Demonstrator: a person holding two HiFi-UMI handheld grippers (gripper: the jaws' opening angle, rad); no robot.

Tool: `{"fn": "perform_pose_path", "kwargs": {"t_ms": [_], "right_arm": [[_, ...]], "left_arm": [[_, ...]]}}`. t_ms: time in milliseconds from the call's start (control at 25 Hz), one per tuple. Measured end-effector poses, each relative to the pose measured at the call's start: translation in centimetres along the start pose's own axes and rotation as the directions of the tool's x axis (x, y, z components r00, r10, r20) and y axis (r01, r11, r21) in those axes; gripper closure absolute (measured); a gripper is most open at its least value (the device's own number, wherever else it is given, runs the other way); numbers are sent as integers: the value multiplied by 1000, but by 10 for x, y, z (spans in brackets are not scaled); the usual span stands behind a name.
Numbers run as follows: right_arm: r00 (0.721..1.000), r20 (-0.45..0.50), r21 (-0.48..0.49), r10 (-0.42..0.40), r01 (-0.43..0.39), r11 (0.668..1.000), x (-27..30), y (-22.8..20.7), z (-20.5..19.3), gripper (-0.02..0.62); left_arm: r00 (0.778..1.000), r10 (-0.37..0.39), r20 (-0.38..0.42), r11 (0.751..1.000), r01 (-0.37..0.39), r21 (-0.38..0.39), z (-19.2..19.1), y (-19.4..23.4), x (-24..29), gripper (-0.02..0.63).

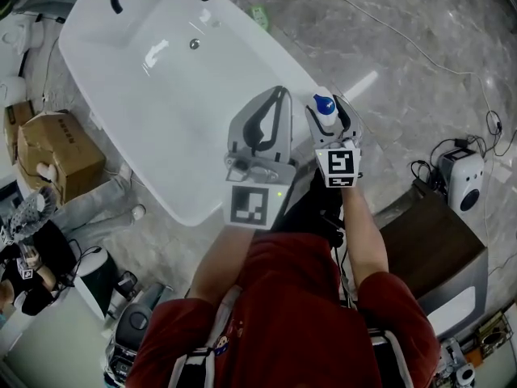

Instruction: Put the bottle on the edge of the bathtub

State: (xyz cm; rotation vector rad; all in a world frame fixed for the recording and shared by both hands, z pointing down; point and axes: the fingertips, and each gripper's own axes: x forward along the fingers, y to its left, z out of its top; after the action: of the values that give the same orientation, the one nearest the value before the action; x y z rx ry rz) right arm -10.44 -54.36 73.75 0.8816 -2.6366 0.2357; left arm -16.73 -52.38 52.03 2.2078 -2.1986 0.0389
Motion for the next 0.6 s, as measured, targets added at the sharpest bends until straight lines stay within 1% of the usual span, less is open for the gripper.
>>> {"fn": "perform_pose_path", "kwargs": {"t_ms": [120,280,400,520,600], "right_arm": [[1000,6,10,5,-5,1000,0,-1,-8,314],[999,39,31,-3,2,1000,-5,-5,-12,314],[999,54,28,-4,2,1000,-14,-6,-15,314],[999,51,22,-16,15,1000,-26,-5,-21,314],[999,29,7,-20,20,1000,-17,-3,-19,314]], "left_arm": [[1000,-3,-11,1000,3,8,-5,1,-1,588],[1000,2,-24,1000,-1,10,-9,-1,-4,588],[1000,2,-16,1000,-2,11,-11,-12,-9,588],[1000,-1,-6,1000,1,14,-11,-25,-19,588],[1000,-8,-10,1000,8,9,-12,-17,-12,588]]}}
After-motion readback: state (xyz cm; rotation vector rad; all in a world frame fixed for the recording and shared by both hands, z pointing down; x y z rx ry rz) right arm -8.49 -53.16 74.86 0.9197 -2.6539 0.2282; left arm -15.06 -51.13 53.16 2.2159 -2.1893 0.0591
